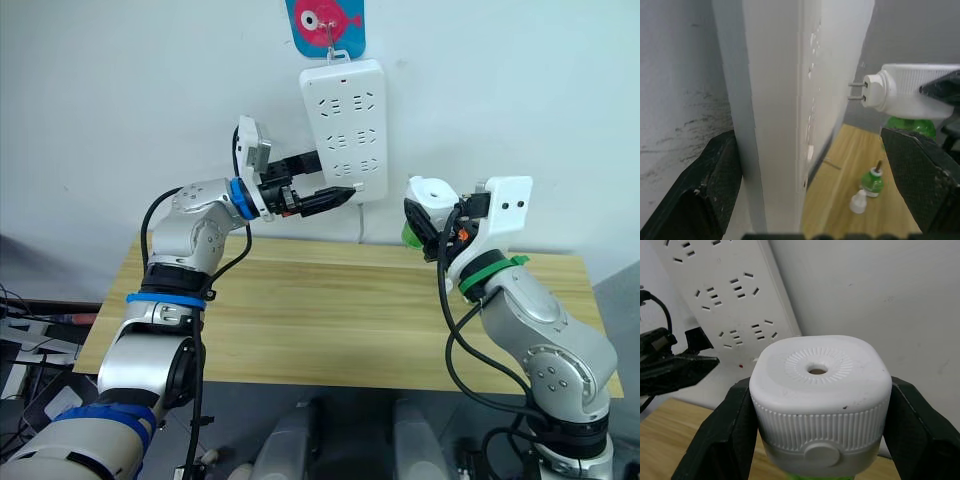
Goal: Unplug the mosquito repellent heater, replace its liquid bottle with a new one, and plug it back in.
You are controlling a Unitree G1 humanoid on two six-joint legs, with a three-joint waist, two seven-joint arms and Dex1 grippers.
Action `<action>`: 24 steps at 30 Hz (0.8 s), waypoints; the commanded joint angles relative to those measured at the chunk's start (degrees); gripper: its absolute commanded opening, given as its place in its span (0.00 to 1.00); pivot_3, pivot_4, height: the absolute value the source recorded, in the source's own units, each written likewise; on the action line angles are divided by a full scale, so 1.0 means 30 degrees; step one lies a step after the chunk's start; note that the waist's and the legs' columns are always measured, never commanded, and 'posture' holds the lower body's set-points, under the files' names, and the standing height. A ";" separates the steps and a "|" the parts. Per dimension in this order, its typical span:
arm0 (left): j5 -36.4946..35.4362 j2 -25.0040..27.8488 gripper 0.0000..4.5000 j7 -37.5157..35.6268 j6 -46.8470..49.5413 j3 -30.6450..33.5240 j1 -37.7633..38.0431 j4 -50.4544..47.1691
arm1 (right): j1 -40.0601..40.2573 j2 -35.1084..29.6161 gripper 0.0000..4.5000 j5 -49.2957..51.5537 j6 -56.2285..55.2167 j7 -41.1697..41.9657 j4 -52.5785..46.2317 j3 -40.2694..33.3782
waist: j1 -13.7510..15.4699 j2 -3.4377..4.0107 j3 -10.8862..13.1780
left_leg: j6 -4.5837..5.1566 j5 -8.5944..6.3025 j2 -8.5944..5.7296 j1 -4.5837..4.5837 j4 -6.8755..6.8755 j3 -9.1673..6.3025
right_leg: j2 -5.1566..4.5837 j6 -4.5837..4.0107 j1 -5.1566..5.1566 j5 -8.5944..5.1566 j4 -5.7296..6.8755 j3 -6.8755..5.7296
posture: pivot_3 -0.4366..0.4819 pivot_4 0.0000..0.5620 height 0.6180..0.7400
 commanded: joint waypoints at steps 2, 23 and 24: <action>-0.1197 0.0254 0.74 -0.0291 0.1644 0.0686 -0.0294 -0.1164 | -0.0179 -0.0451 0.67 0.1126 0.0334 0.0078 -0.1213 -0.0644 | -0.0017 -0.0001 0.0000 | 0.0001 0.0000 0.0004 0.0001 0.0001 -0.0004 | 0.0001 0.0000 0.0000 0.0000 0.0002 -0.0005 | 0.45 0.47 1.00; -0.1127 -0.0026 0.29 0.0116 0.2379 0.0768 -0.0274 -0.1522 | -0.3225 0.1158 0.67 0.1357 0.1542 -0.2330 -0.0590 0.1911 | -0.0020 0.0000 0.0001 | 0.0002 -0.0001 -0.0004 -0.0013 0.0012 -0.0011 | -0.0009 0.0000 0.0000 0.0000 -0.0009 -0.0007 | 0.45 0.48 1.00; -0.1118 -0.0017 0.29 0.0122 0.2374 0.0761 -0.0239 -0.1557 | -0.3212 0.1163 0.67 0.1226 0.1555 -0.2282 -0.0571 0.1897 | -0.0020 -0.0001 0.0001 | 0.0003 -0.0001 -0.0002 -0.0013 0.0011 -0.0014 | -0.0008 0.0000 0.0000 0.0000 -0.0008 -0.0010 | 0.45 0.48 1.00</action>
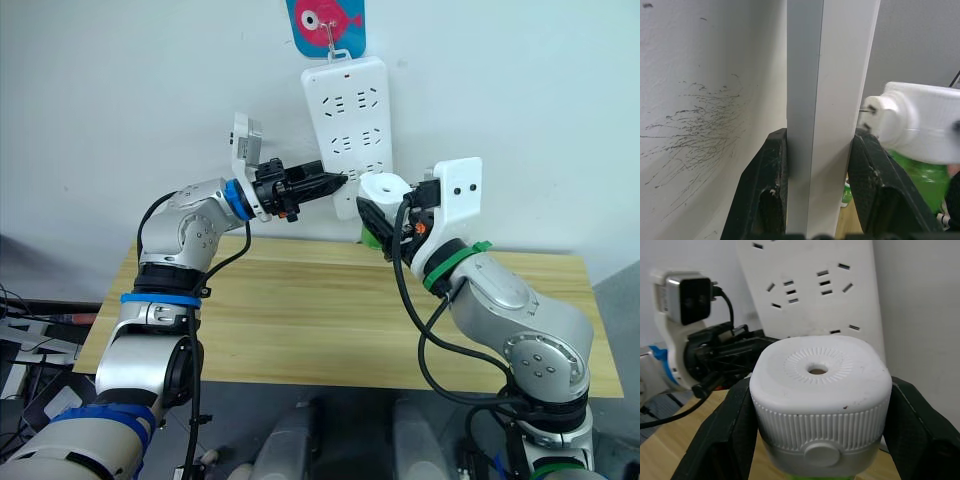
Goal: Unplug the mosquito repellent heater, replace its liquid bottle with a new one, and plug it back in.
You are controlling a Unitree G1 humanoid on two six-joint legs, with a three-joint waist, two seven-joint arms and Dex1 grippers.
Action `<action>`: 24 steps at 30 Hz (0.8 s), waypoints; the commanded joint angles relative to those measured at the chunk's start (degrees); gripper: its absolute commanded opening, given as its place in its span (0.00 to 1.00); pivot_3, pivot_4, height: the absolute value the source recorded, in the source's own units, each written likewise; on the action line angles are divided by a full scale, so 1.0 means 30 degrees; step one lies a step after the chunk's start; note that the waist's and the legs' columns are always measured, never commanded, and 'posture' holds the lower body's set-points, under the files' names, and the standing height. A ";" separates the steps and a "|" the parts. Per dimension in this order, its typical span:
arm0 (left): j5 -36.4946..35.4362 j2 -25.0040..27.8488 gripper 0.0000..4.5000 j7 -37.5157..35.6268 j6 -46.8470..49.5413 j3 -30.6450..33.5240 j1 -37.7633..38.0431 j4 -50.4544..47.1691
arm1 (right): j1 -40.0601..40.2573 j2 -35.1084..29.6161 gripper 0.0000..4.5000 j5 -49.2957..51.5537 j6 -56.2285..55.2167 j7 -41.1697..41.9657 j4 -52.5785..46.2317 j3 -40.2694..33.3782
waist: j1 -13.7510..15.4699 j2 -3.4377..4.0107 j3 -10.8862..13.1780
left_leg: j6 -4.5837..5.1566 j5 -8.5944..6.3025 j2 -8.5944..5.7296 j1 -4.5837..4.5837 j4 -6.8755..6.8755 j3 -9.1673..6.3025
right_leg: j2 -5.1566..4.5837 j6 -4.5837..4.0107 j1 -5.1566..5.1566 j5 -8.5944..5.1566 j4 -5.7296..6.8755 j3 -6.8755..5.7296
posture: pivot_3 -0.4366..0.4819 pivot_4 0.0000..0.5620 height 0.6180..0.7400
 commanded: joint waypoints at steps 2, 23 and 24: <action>-0.0192 0.0047 0.29 0.0084 -0.0175 0.0114 -0.0168 -0.1060 | -0.0114 0.0214 0.67 -0.0644 -0.0571 0.0171 -0.0415 -0.0361 | -0.0001 0.0000 0.0000 | 0.0001 0.0000 0.0005 0.0001 0.0000 -0.0005 | 0.0004 0.0000 0.0000 0.0000 0.0003 -0.0006 | 0.45 0.48 1.00; -0.0139 -0.0009 0.29 0.0141 -0.0188 0.0046 -0.0131 -0.1307 | -0.0752 0.0794 0.67 -0.1959 -0.0281 0.1028 0.0047 -0.0440 | -0.0002 0.0000 0.0000 | 0.0002 -0.0001 0.0003 0.0001 -0.0002 -0.0001 | 0.0004 0.0000 0.0000 0.0000 0.0001 0.0001 | 0.45 0.49 1.00; -0.0134 -0.0013 0.29 0.0140 -0.0203 0.0045 -0.0141 -0.1297 | -0.0790 0.0825 0.67 -0.2004 -0.0199 0.1028 0.0109 -0.0393 | -0.0003 0.0000 0.0001 | 0.0002 -0.0001 0.0003 0.0001 -0.0001 -0.0003 | 0.0004 0.0000 0.0000 0.0000 0.0002 -0.0001 | 0.45 0.49 1.00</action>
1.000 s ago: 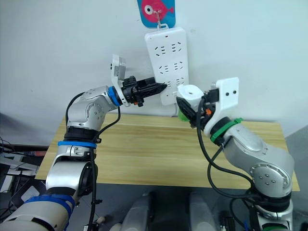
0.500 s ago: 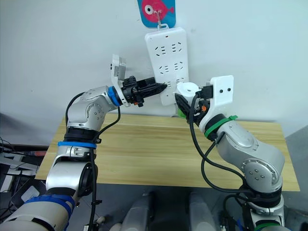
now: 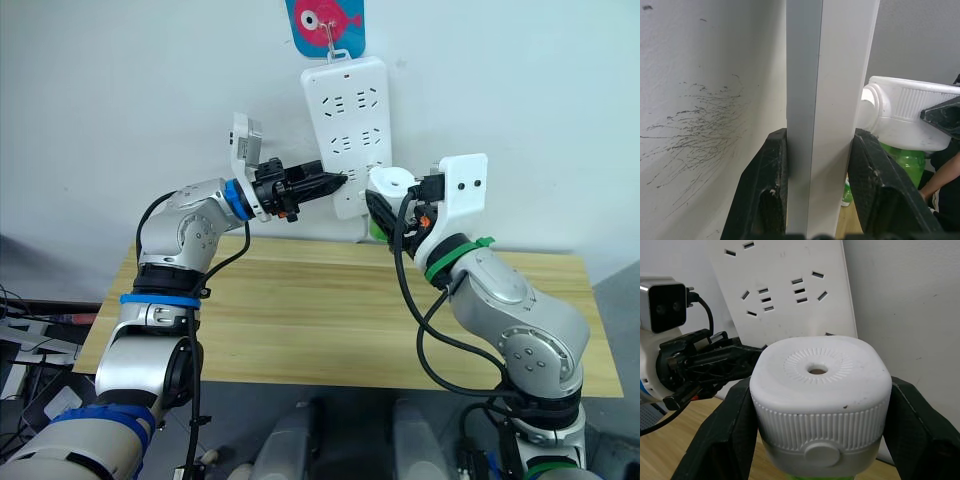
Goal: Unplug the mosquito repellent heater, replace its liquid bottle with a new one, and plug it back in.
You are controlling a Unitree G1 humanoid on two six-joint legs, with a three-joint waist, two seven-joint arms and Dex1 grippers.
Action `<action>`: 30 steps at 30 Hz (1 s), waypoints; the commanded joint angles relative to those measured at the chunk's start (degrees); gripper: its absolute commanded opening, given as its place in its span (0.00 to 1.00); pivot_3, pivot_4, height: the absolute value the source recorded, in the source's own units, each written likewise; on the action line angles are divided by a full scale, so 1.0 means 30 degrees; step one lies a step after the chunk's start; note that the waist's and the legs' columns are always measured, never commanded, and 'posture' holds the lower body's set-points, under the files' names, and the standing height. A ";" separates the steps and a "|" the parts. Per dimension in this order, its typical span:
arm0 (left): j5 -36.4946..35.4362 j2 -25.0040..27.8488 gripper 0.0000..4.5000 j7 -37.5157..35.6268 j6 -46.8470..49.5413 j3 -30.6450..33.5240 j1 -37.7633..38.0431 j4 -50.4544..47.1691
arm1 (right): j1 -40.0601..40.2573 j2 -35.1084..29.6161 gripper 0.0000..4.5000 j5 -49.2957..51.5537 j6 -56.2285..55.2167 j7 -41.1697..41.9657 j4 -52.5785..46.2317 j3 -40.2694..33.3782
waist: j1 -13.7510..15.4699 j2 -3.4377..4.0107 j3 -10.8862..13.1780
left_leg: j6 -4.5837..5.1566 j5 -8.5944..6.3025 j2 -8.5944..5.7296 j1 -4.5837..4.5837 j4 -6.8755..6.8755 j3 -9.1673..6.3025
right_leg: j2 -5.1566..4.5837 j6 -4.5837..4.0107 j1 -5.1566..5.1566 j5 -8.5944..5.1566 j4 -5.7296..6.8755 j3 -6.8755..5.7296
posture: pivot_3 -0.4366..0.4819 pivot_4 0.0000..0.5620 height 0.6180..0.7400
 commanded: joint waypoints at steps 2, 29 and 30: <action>-0.0215 -0.0053 0.29 0.0040 -0.0231 0.0044 -0.0232 -0.1088 | -0.0566 0.0174 0.67 -0.0330 -0.0089 0.0165 -0.0352 -0.0060 | -0.0001 0.0000 0.0000 | 0.0001 0.0000 0.0001 0.0000 0.0000 0.0000 | 0.0000 0.0000 0.0000 0.0000 0.0000 -0.0001 | 0.45 0.49 1.00; -0.0530 -0.0692 0.29 0.0056 0.0287 -0.0194 0.0341 -0.2392 | -0.2527 0.2817 0.67 -0.6062 0.0397 0.0260 0.1550 0.2337 | -0.0234 0.0002 0.0000 | -0.0016 0.0012 0.0019 0.0031 0.0009 0.0004 | 0.0014 0.0000 -0.0017 0.0000 0.0079 0.0039 | 0.46 0.48 1.00; -0.0609 -0.0722 0.29 0.0109 0.0411 -0.0129 0.0336 -0.2442 | -0.2517 0.2712 0.67 -0.6377 0.0363 0.0410 0.1514 0.2578 | -0.0234 0.0001 0.0000 | -0.0015 0.0012 0.0016 0.0034 0.0009 0.0002 | 0.0014 0.0000 -0.0021 0.0000 0.0085 0.0048 | 0.46 0.48 1.00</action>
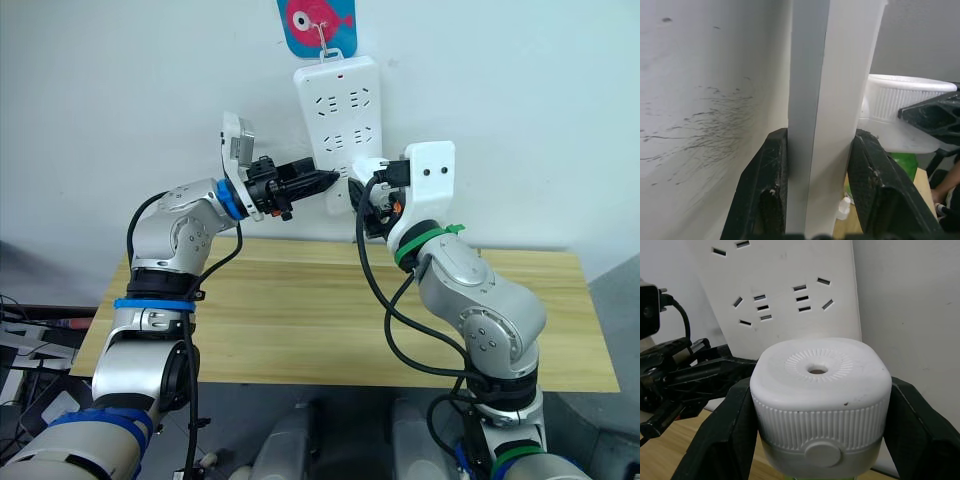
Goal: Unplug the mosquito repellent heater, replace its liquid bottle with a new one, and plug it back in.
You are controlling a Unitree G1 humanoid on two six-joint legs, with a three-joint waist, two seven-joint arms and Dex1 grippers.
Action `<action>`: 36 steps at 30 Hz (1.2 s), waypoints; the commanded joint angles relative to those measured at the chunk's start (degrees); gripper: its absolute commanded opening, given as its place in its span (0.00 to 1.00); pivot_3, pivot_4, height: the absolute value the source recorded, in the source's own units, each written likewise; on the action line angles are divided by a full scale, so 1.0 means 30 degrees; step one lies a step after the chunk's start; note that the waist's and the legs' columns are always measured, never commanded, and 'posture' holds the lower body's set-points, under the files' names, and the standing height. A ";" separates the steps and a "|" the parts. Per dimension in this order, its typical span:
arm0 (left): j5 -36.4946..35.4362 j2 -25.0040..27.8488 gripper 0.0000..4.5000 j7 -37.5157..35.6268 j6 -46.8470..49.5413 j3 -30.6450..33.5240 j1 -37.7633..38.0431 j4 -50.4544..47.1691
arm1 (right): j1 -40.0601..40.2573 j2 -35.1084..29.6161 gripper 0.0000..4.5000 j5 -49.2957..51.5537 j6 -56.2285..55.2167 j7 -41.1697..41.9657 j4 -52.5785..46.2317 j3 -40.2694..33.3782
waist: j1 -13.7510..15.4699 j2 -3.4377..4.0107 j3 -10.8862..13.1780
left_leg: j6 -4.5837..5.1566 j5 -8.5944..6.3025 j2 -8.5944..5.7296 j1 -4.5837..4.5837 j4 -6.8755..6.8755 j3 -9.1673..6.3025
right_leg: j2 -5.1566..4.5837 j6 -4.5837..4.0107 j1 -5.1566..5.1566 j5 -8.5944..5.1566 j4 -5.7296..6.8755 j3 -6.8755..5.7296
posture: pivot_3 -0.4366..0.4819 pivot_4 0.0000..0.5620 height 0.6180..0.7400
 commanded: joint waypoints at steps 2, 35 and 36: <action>-0.1020 -0.0750 0.29 -0.0652 0.0433 -0.0375 -0.0189 -0.1659 | -0.0507 0.0197 0.67 -0.1423 -0.0385 0.0368 0.0092 0.0643 | 0.0000 0.0000 0.0000 | -0.0001 0.0001 0.0003 0.0003 -0.0001 0.0001 | 0.0002 0.0000 -0.0005 0.0000 0.0008 -0.0006 | 0.46 0.47 1.00; 0.0682 -0.0307 0.56 0.0752 -0.3394 0.0277 -0.0925 0.1962 | 0.3783 -0.3096 0.80 0.5738 0.2545 0.4487 -0.5548 -0.5003 | 0.0108 -0.0015 -0.0017 | -0.0017 0.0012 -0.0029 -0.0100 -0.0013 -0.0010 | -0.0020 0.0001 -0.0040 -0.0001 -0.0077 -0.0058 | 0.44 0.41 1.00; 0.0659 -0.0121 0.64 0.0806 -0.3430 0.0396 -0.0934 0.2056 | 0.3866 -0.3067 0.72 0.5589 0.2316 0.4495 -0.5456 -0.4773 | 0.0074 -0.0017 -0.0018 | -0.0014 0.0010 -0.0029 -0.0099 -0.0012 -0.0008 | -0.0020 0.0001 -0.0041 -0.0001 -0.0072 -0.0057 | 0.45 0.41 1.00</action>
